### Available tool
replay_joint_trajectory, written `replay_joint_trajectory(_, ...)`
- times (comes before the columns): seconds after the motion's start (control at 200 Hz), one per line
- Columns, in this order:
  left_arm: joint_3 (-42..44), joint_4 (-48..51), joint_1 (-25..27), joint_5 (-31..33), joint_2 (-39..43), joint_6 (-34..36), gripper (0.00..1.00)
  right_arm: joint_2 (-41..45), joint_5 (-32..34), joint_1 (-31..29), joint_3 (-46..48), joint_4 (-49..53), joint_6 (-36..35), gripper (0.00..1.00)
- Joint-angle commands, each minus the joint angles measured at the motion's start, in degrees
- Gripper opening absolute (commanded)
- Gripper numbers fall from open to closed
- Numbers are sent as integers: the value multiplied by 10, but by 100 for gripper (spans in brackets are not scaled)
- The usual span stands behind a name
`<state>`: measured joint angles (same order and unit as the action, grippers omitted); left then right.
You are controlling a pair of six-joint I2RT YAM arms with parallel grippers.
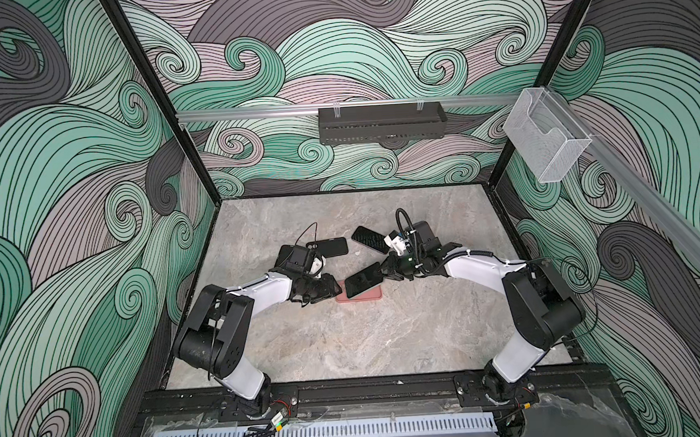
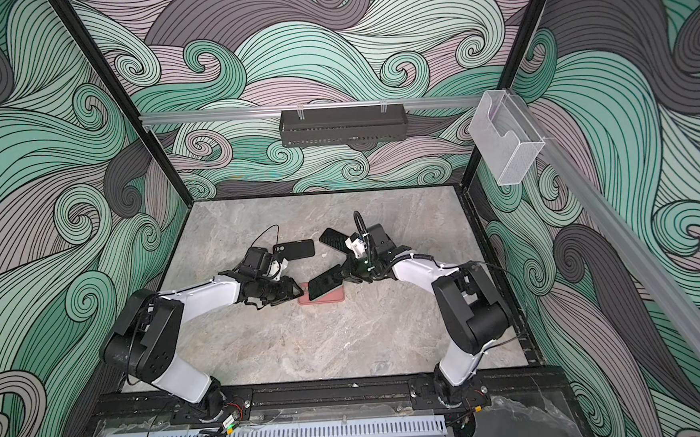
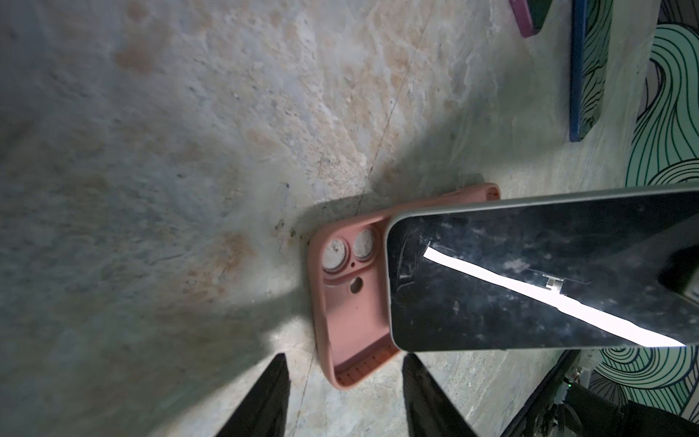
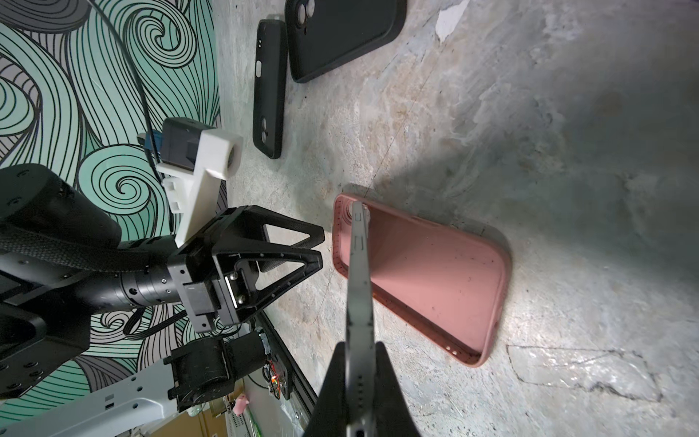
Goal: Put the phone into the phone case
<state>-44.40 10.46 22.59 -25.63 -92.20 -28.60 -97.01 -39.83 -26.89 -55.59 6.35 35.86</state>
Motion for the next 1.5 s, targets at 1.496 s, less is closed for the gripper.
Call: replay_joint_trajectory(1.496, -35, -67, -5, -46, -66, 56, 48, -105, -17, -23, -7, -42, -22, 7)
